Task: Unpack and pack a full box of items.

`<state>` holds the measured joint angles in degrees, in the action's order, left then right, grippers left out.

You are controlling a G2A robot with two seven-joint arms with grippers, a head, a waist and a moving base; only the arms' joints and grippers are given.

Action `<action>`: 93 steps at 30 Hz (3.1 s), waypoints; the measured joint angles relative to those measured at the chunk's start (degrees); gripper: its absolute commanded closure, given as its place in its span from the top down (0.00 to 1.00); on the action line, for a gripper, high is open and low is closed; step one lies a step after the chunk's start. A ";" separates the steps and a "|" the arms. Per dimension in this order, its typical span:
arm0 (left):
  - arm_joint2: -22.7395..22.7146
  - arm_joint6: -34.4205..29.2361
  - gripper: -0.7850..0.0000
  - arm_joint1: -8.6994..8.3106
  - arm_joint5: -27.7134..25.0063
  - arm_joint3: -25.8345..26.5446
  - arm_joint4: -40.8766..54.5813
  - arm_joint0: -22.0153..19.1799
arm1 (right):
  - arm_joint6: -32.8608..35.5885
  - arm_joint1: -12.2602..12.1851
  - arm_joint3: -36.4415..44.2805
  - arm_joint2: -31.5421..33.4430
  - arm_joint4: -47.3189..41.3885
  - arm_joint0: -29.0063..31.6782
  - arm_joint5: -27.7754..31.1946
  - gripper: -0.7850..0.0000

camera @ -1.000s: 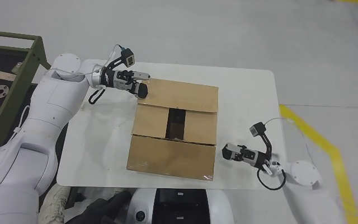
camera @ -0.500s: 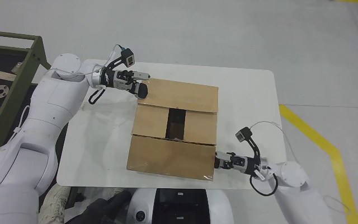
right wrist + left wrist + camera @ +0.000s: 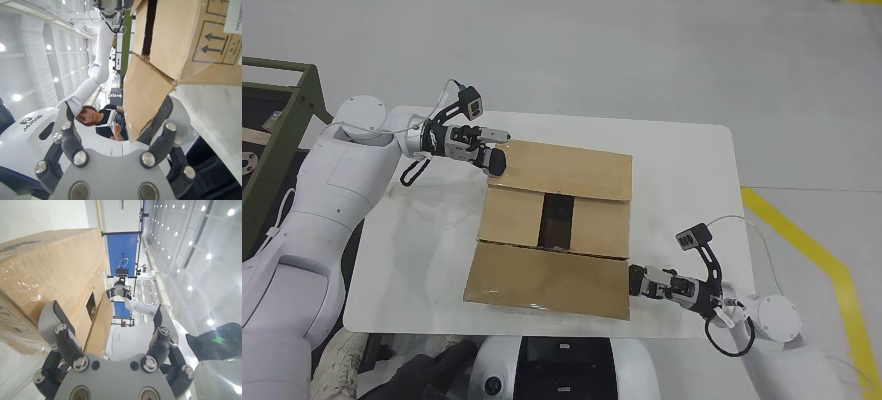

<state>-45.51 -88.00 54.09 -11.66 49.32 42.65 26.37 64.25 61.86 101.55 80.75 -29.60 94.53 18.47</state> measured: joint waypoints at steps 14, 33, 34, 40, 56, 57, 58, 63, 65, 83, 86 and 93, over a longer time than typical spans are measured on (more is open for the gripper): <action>0.00 0.00 1.00 0.00 0.00 0.00 0.00 0.00 | 1.56 -0.17 0.83 -0.87 -3.01 -2.50 0.63 1.00; 0.00 0.00 1.00 0.00 0.00 0.00 0.00 0.00 | -8.74 0.81 -2.71 -6.08 0.33 -8.30 1.62 1.00; 0.00 0.00 1.00 0.00 0.00 0.00 0.00 0.00 | -9.24 0.88 -2.95 -6.41 0.56 -8.81 1.57 1.00; 0.00 0.00 1.00 0.00 0.00 0.00 0.00 0.00 | -12.45 1.26 -4.42 -7.76 2.77 -12.13 1.16 1.00; 0.00 0.00 1.00 0.00 0.00 0.00 0.00 0.00 | -17.60 1.86 -8.60 -8.95 5.69 -19.07 -2.55 1.00; 0.00 0.00 1.00 0.00 0.00 0.00 0.00 0.00 | -17.47 1.89 -9.01 -9.05 5.58 -19.52 -3.23 1.00; 0.00 0.00 1.00 0.00 0.00 0.00 0.00 0.00 | -17.32 1.91 -9.28 -9.14 5.44 -19.81 -3.67 1.00; 0.00 0.00 1.00 0.00 0.00 0.00 0.00 0.00 | -16.20 1.98 -10.85 -9.59 4.97 -21.10 -5.32 1.00; 0.00 0.00 1.00 0.00 0.00 0.00 0.00 0.00 | -16.15 2.02 -11.42 -9.72 4.83 -21.47 -5.75 1.00; 0.00 0.00 1.00 0.00 0.00 0.00 0.00 0.00 | -16.33 2.15 -12.40 -10.29 5.44 -22.31 -6.80 1.00; 0.00 0.00 1.00 0.00 0.00 0.00 0.00 0.00 | -16.33 2.15 -12.40 -10.29 5.44 -22.31 -6.80 1.00; 0.00 0.00 1.00 0.00 0.00 0.00 0.00 0.00 | -16.33 2.15 -12.40 -10.28 5.44 -22.31 -6.80 1.00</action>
<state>-45.51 -88.00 54.09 -11.66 49.32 42.65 26.37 47.93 64.01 89.15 70.46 -24.17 72.22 11.68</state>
